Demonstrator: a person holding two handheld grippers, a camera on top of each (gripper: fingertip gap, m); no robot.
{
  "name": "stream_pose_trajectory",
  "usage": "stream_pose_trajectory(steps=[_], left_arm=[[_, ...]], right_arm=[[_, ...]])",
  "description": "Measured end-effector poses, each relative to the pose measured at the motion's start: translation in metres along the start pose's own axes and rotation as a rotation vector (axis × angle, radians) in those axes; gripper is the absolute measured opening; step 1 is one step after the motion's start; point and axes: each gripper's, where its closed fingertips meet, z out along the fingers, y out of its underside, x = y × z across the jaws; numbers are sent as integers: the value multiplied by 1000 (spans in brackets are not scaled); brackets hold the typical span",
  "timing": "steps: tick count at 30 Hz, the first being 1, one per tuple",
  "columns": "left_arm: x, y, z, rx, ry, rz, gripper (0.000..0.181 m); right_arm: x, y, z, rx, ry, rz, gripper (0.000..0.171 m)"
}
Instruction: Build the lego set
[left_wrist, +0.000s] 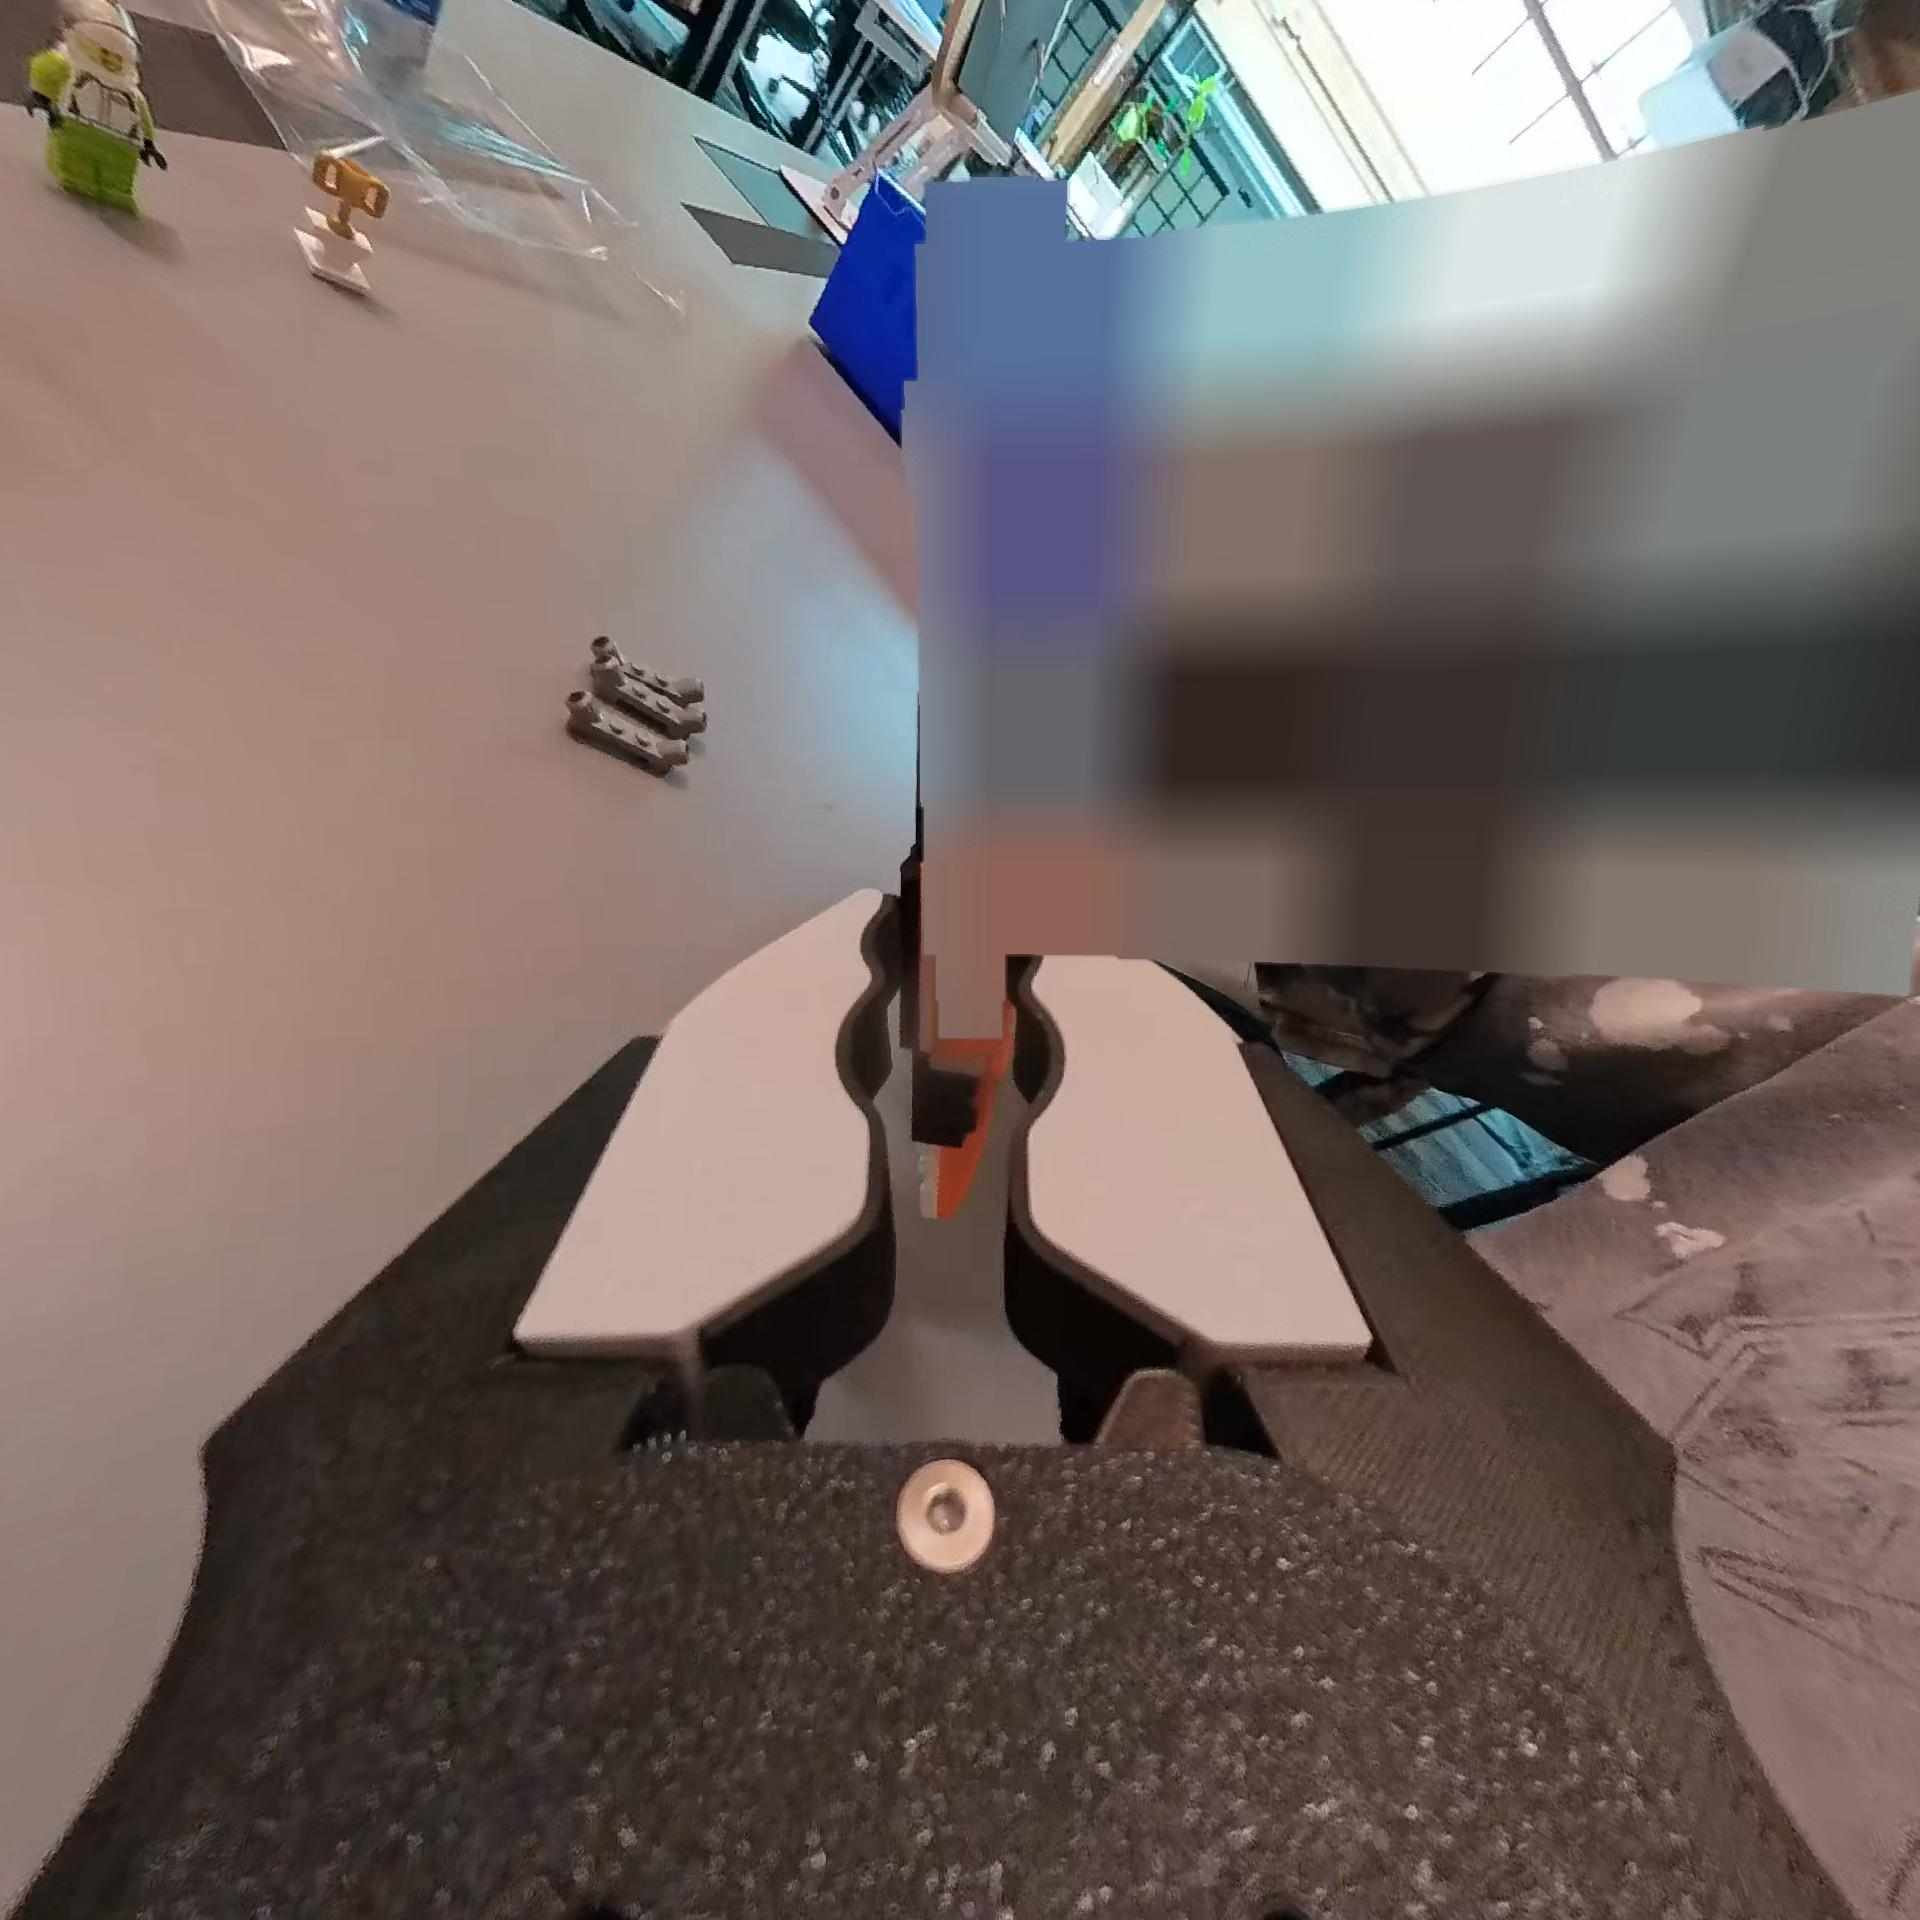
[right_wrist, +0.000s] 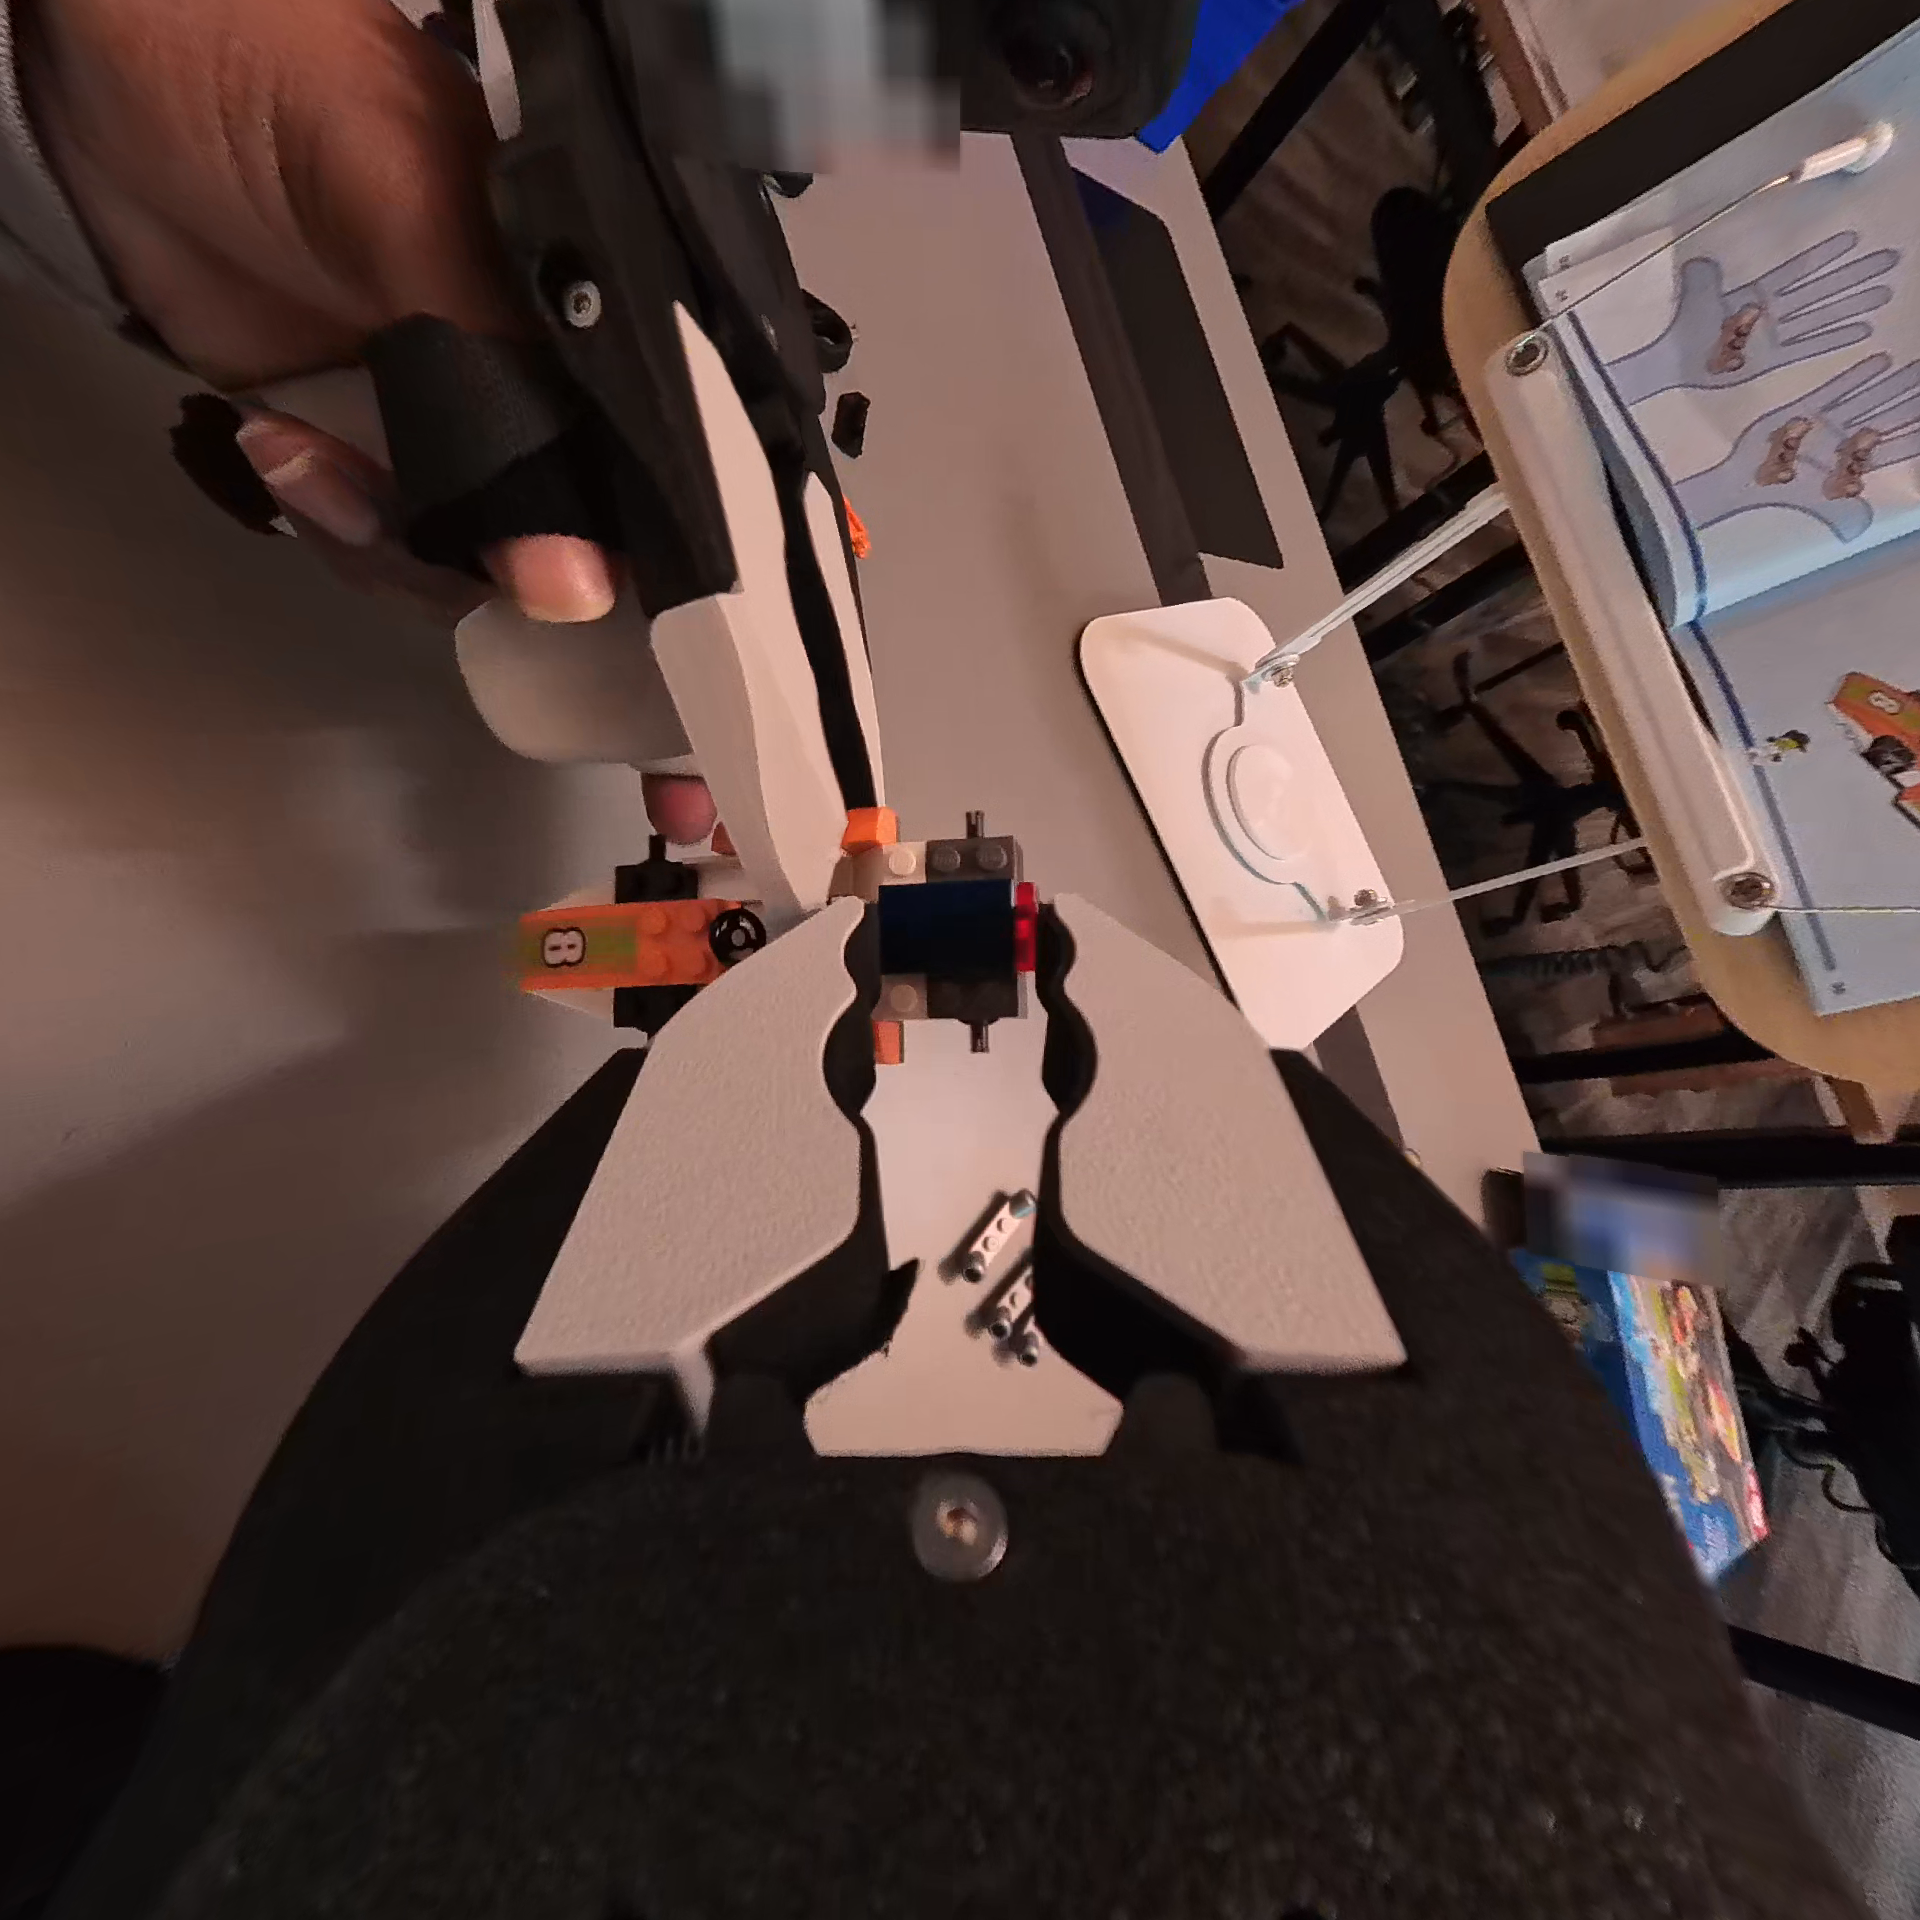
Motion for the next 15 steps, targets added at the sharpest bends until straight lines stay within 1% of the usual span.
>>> stream_pose_trajectory(steps=[5,9,13,15], left_arm=[[1,-1,1,15,-39,54,18],[0,1,2,12,-55,90,19],[-1,6,1,-9,-64,138,19],[-2,8,1,-22,-76,169,19]], right_arm=[[1,0,-3,19,43,-6,28],[0,1,-3,33,43,6,29],[-4,1,-3,50,-11,55,30],[-5,3,-1,41,-45,68,35]])
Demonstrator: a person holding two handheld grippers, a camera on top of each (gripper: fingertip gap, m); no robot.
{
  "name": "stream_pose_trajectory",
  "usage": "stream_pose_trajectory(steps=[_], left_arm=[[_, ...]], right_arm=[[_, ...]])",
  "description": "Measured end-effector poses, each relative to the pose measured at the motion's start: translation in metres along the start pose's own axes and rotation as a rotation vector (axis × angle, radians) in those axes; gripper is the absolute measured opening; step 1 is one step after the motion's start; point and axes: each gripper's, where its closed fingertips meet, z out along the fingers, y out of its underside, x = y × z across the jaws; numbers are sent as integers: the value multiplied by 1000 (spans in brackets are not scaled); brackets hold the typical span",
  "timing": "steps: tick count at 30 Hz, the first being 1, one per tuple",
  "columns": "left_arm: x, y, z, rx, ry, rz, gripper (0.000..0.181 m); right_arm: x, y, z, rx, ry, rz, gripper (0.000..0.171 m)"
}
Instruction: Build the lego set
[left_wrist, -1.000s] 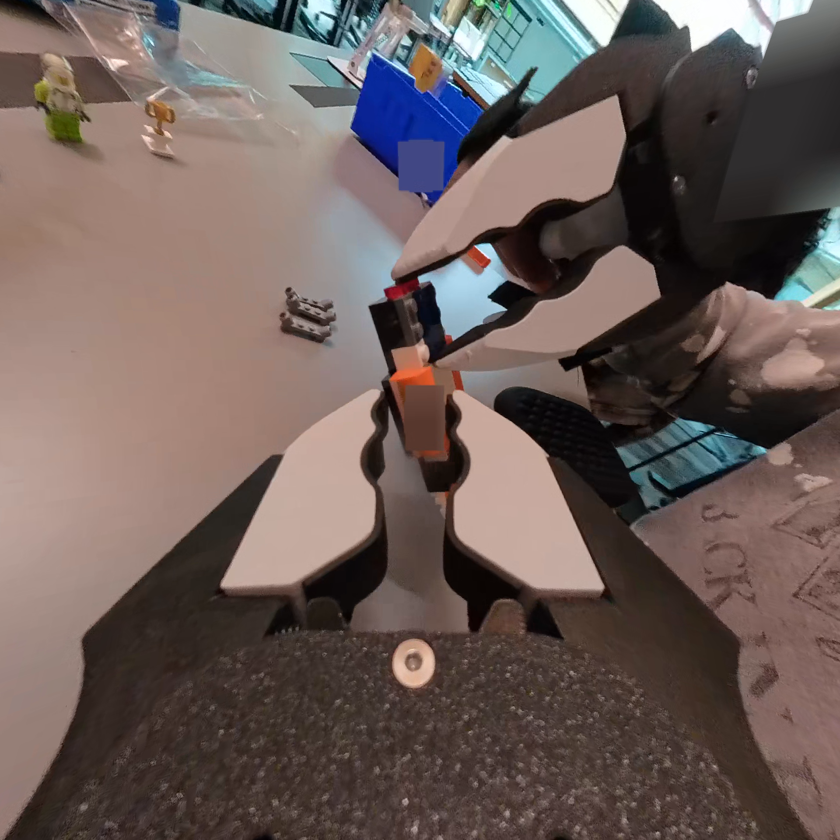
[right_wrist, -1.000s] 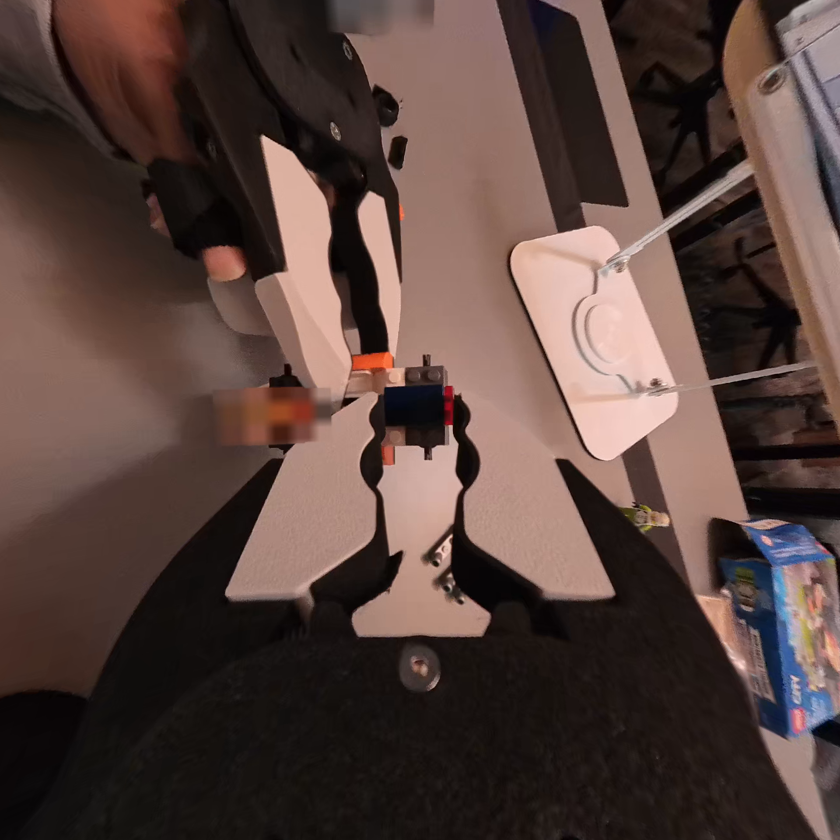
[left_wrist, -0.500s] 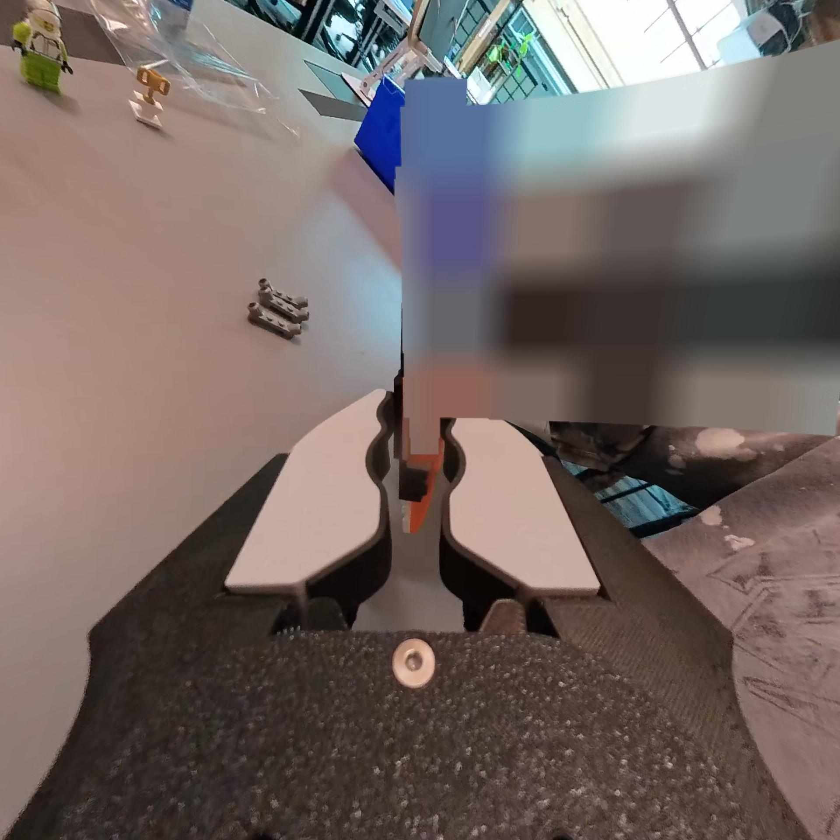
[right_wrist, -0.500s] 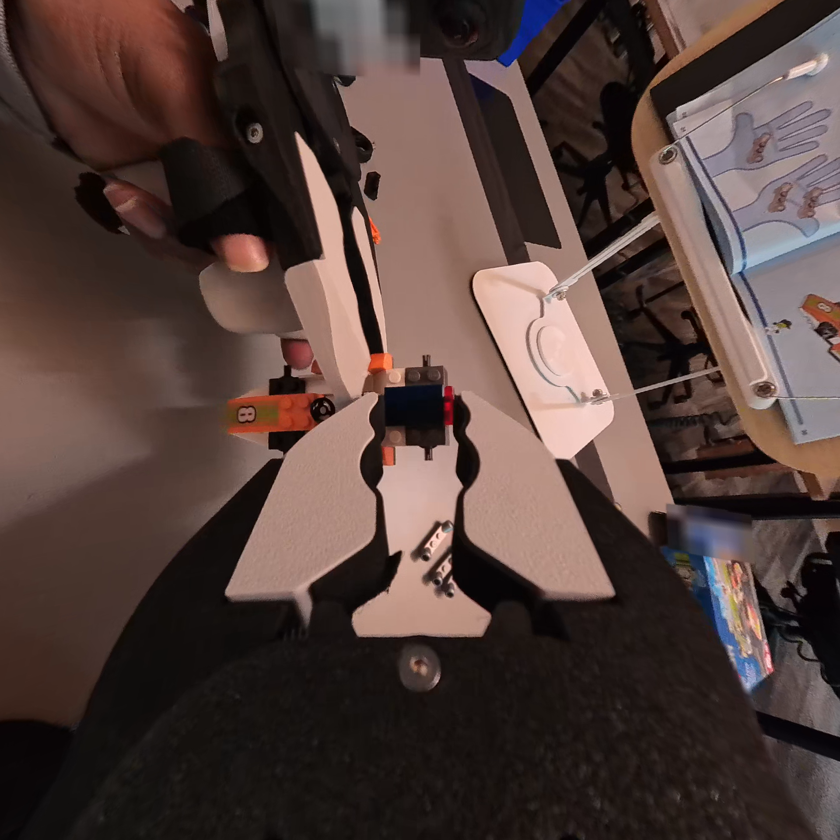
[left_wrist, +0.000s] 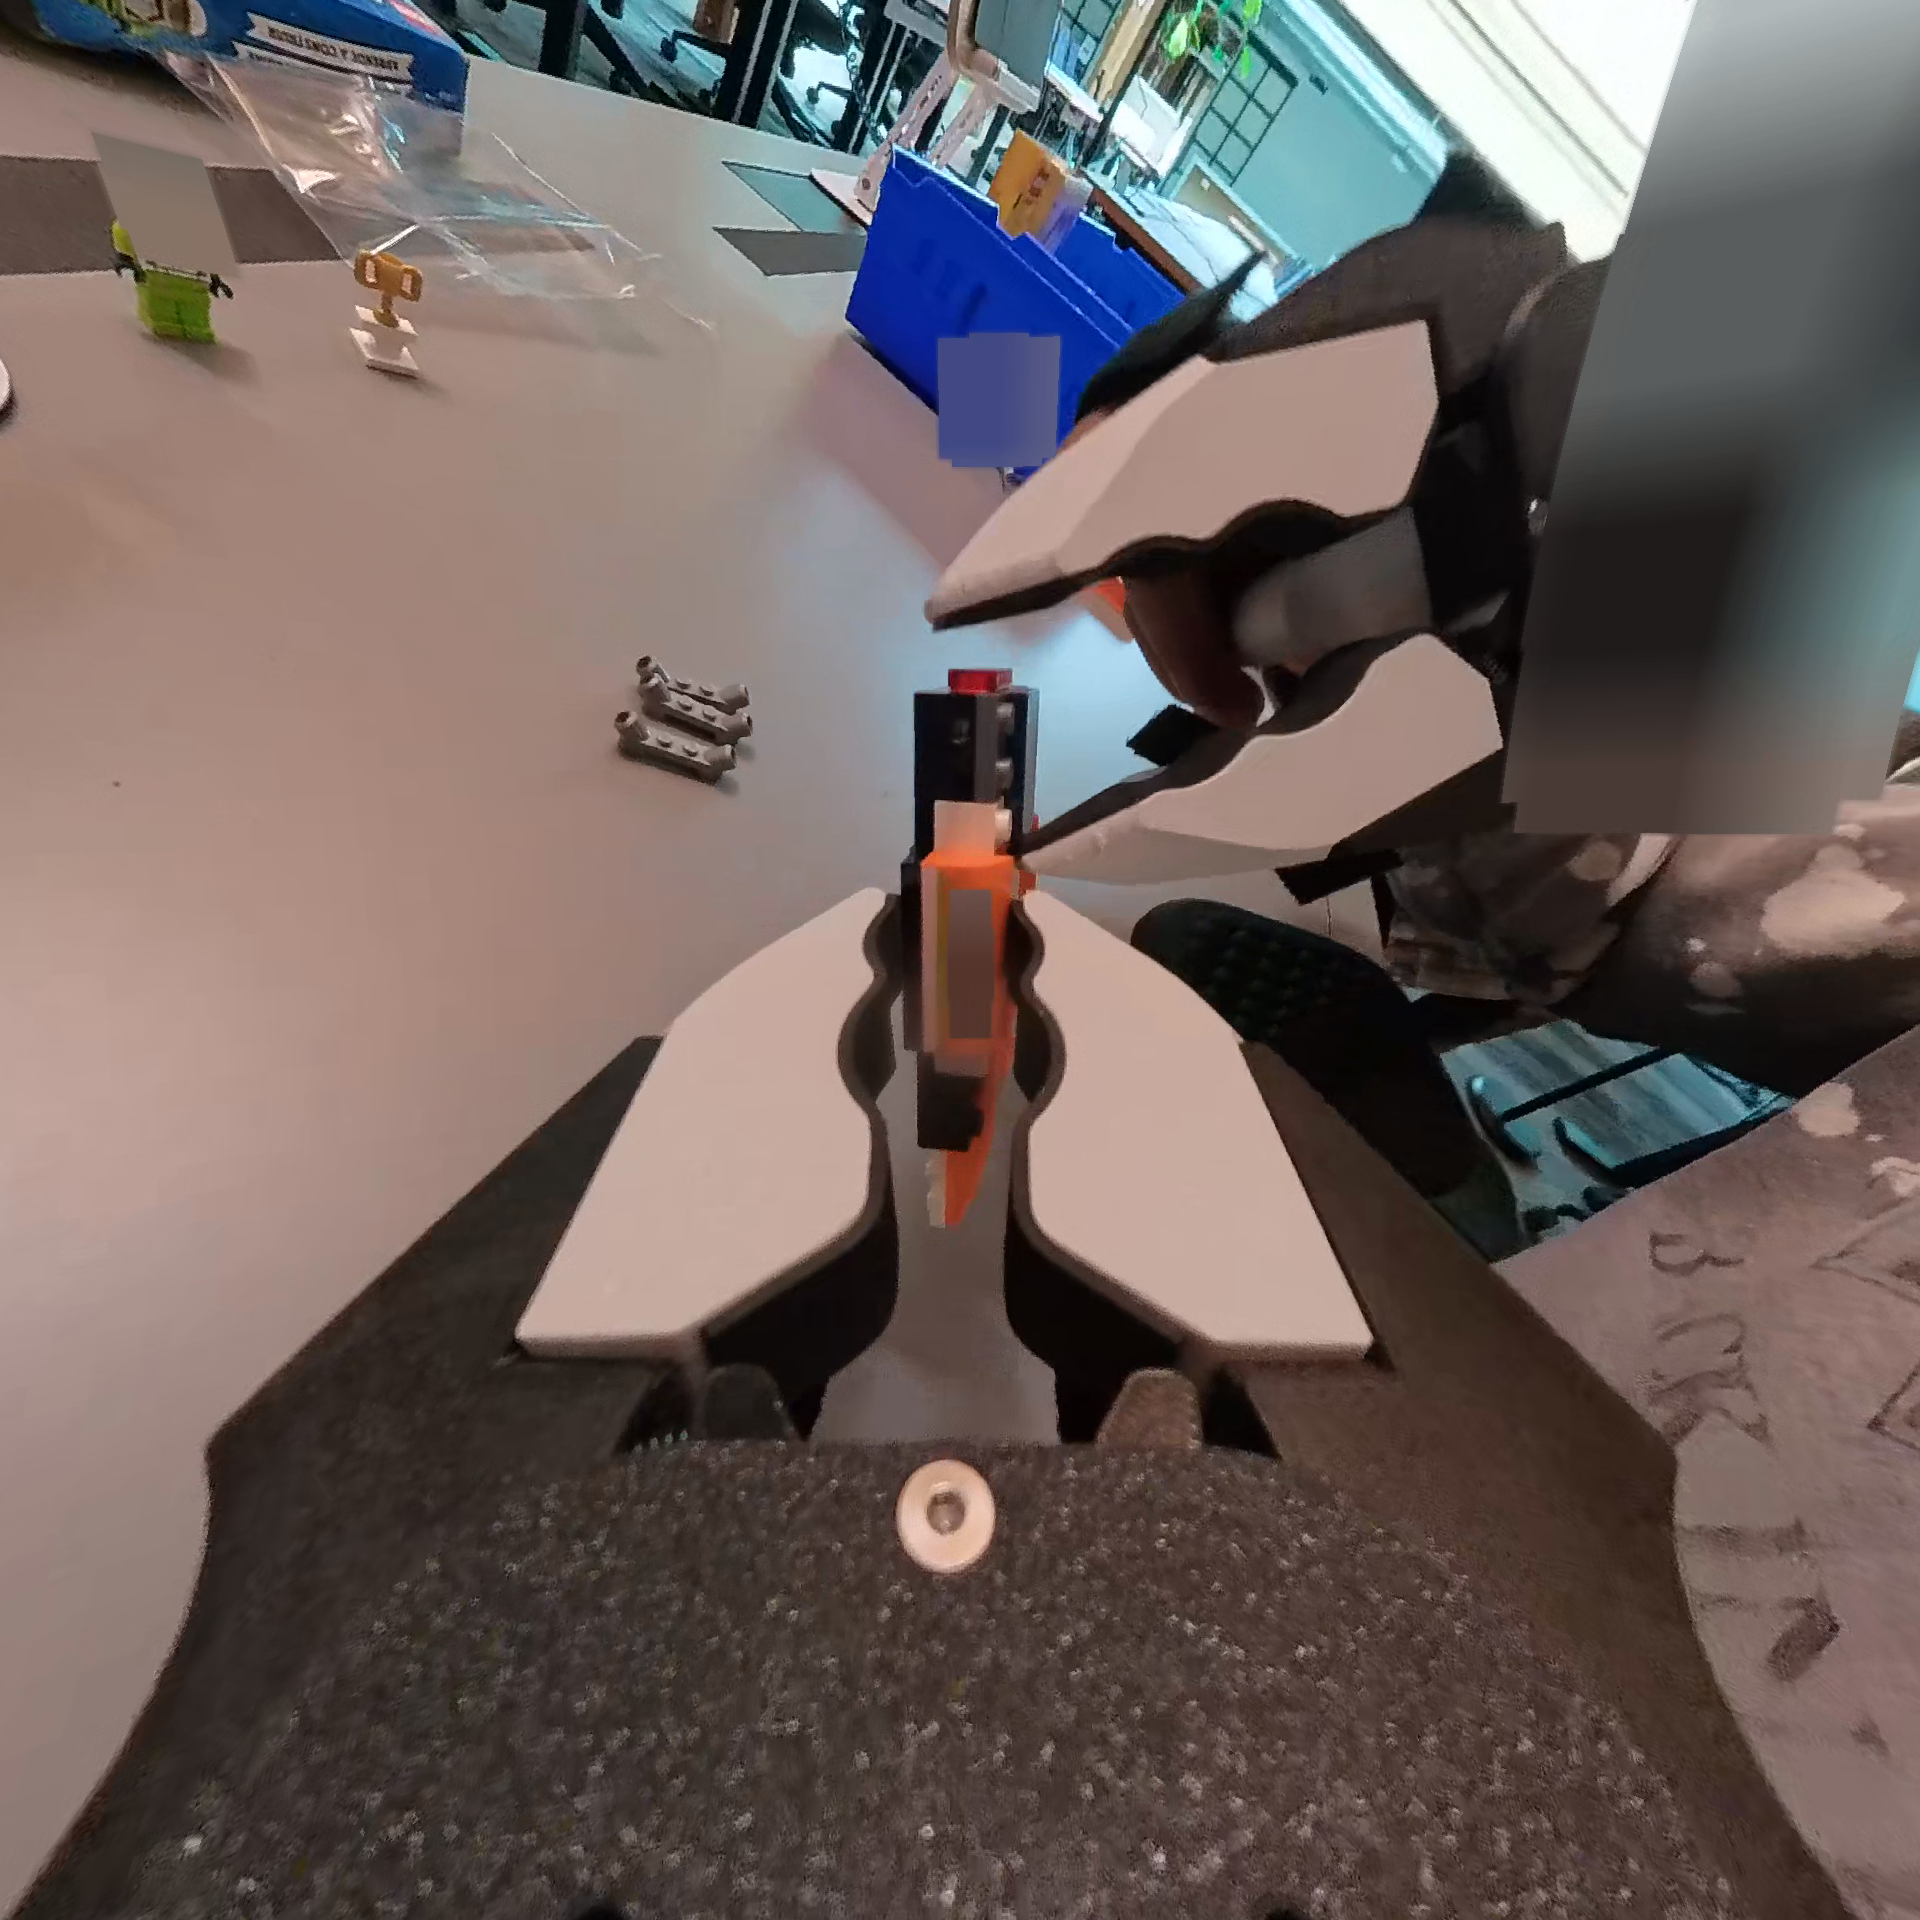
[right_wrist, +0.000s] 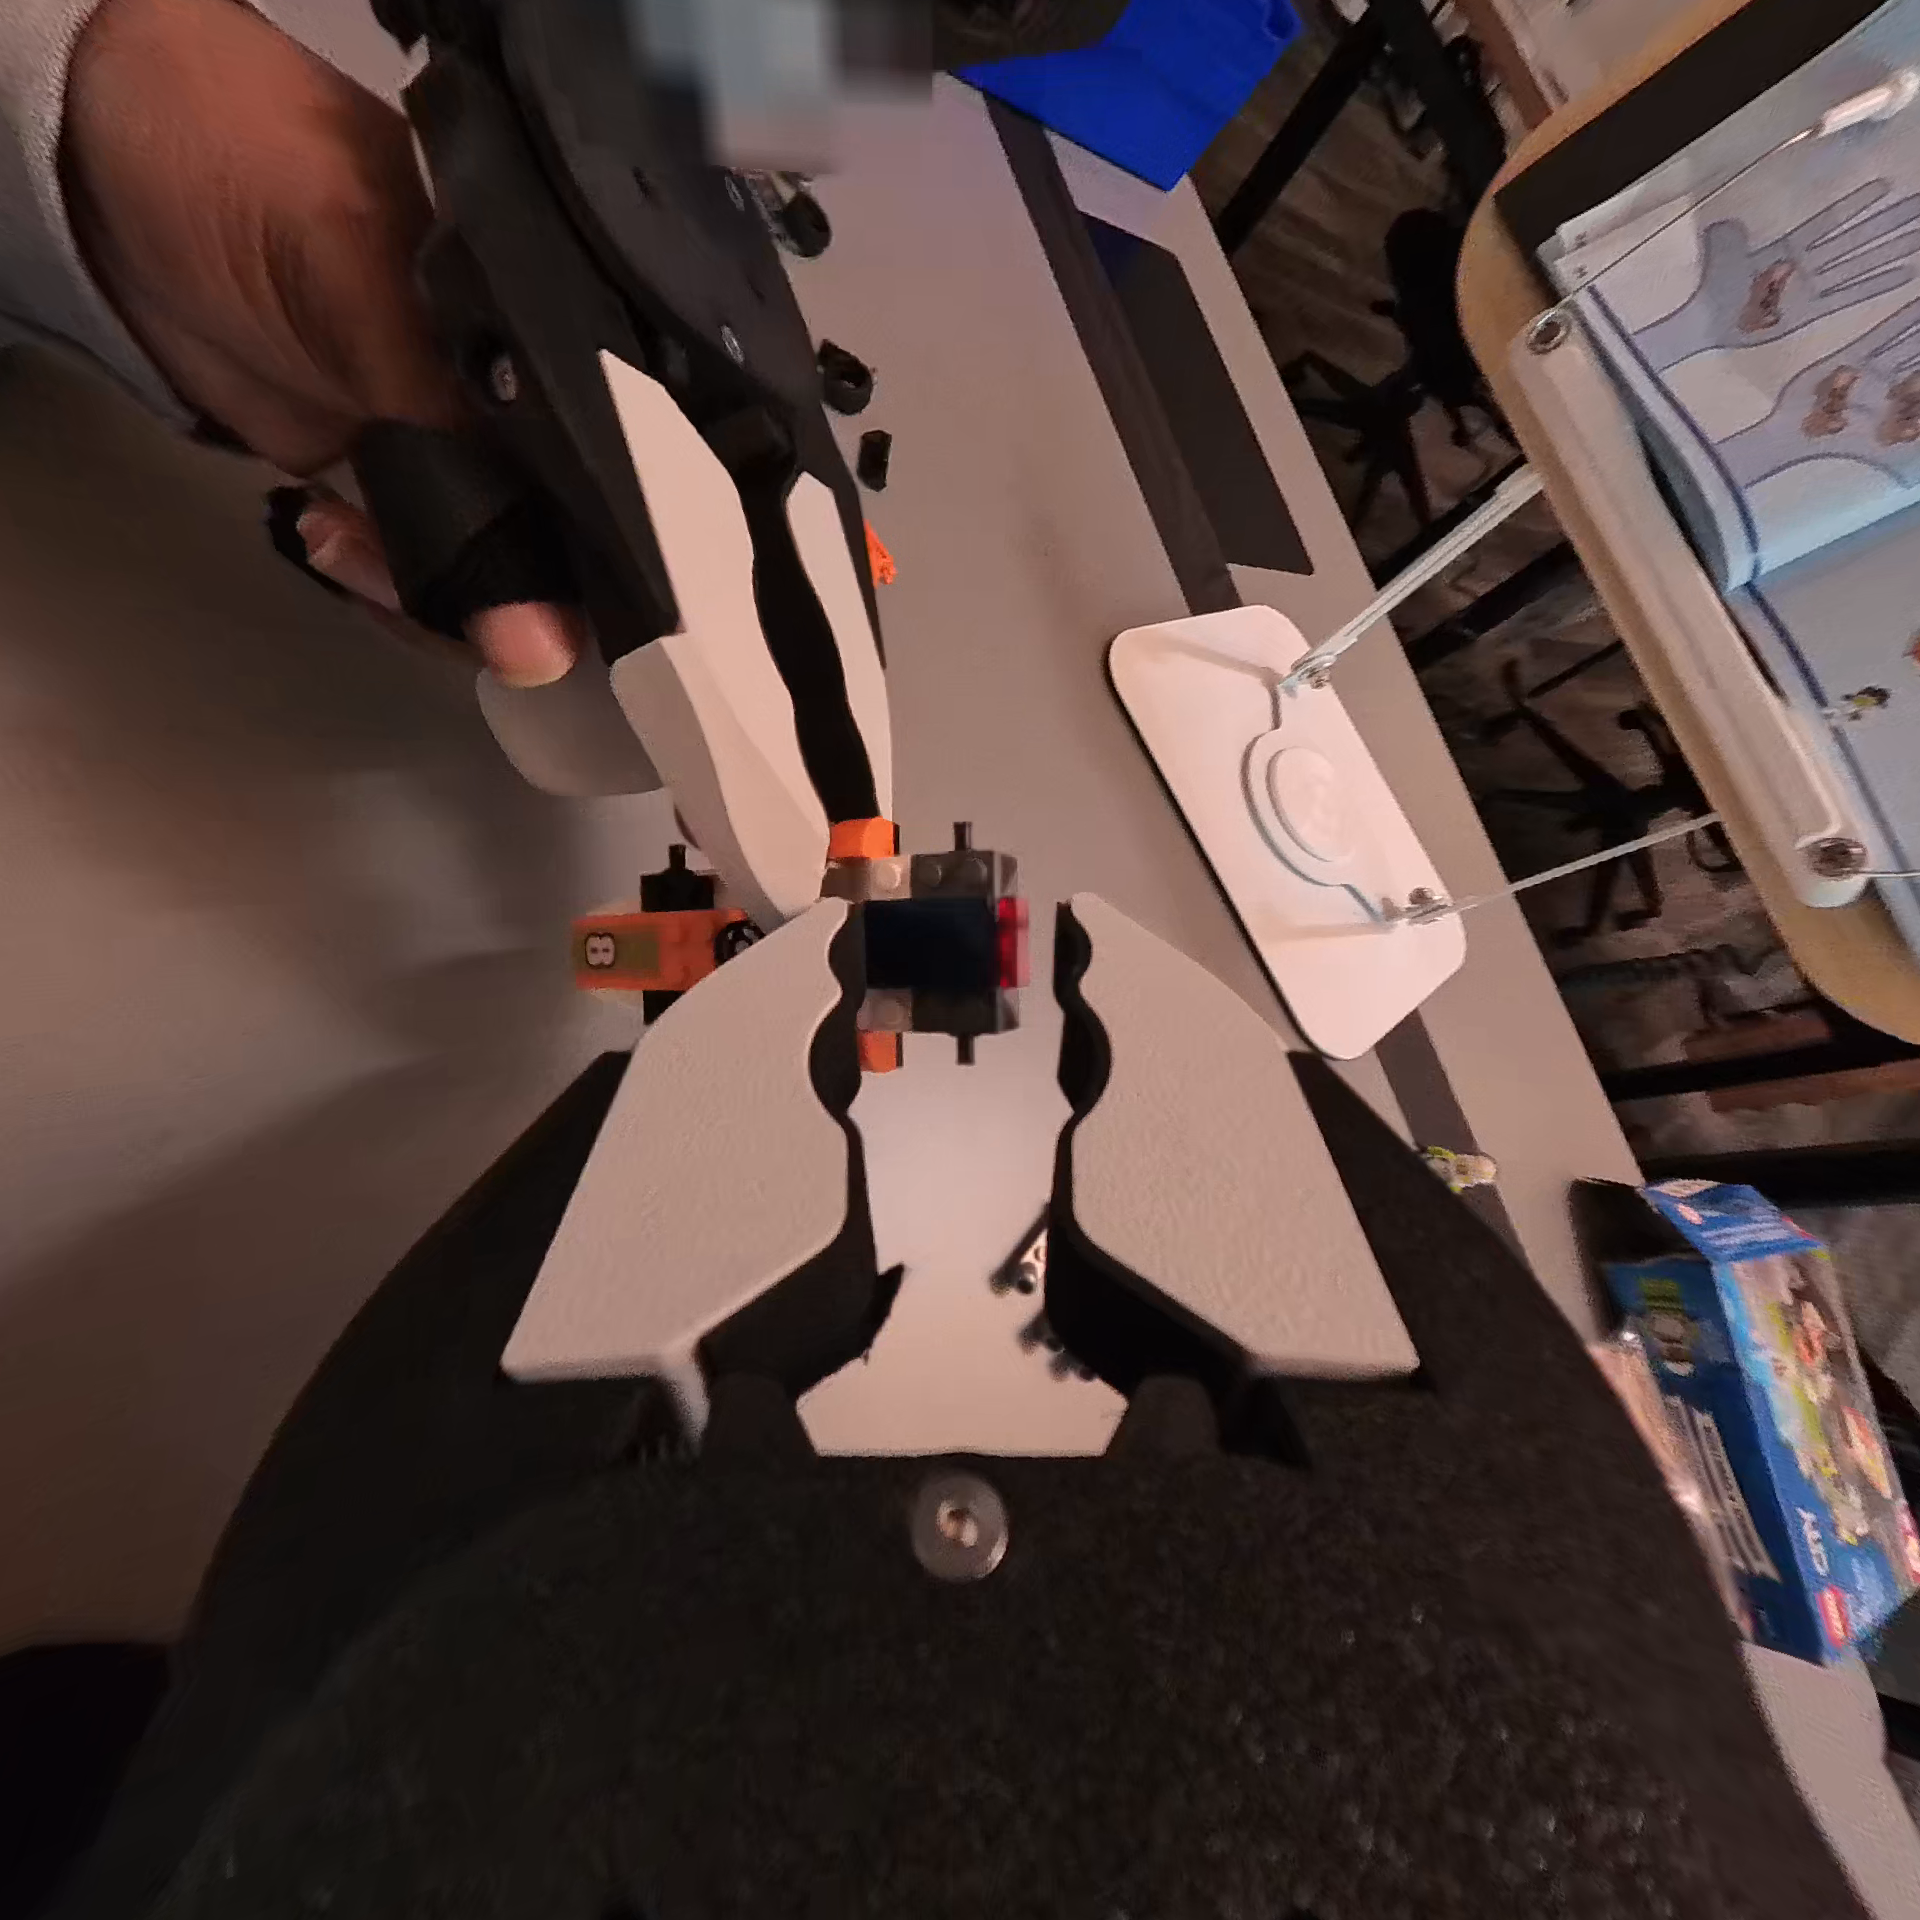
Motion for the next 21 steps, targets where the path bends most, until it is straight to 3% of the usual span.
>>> stream_pose_trajectory(steps=[8,12,17,21], left_arm=[[-1,-2,-5,7,-35,74,18],[1,-6,-13,20,-11,131,44],[11,12,-11,-36,87,108,45],[17,13,-1,-18,100,91,25]], right_arm=[[-4,3,8,-16,-38,-23,32],[6,3,5,32,-66,100,32],[18,2,-7,102,-111,243,32],[15,-1,-6,82,-91,193,32]])
